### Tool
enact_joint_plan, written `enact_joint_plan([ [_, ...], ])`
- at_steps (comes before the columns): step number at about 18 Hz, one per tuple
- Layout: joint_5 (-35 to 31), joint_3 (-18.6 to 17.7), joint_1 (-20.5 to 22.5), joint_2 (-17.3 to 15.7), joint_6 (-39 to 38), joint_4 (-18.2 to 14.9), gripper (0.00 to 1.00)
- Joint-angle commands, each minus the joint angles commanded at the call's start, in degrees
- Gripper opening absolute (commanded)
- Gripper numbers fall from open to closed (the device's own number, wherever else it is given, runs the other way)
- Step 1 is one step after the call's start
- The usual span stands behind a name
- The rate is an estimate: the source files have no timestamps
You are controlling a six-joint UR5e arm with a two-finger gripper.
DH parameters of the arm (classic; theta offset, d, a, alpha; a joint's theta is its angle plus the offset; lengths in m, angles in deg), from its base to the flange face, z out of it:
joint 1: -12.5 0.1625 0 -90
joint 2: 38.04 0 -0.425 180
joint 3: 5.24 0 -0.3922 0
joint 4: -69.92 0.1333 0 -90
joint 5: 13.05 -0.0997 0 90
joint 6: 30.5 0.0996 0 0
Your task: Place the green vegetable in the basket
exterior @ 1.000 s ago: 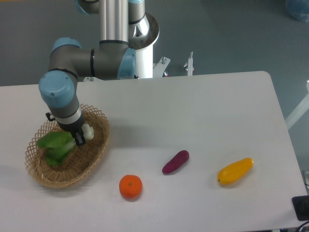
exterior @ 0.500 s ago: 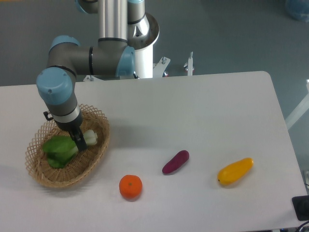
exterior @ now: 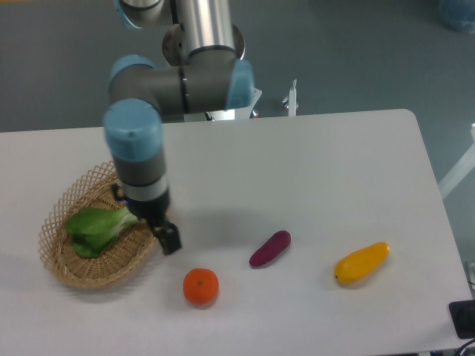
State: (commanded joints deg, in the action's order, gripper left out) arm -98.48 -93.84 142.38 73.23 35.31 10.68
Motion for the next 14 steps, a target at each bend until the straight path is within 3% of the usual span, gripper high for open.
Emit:
enact_joint_plan([
  [2, -0.2, 0.6, 4.0, 0.6, 4.5, -0.2, 1.00],
  [4, -0.4, 1.7, 8.3, 1.1, 8.3, -3.0, 1.00],
  [11, -1.6, 14.7, 15.6, 6.5, 12.1, -14.6, 1.00],
  [14, -3.1, 17.5, 18.6, 8.3, 17.4, -15.9, 1.00],
])
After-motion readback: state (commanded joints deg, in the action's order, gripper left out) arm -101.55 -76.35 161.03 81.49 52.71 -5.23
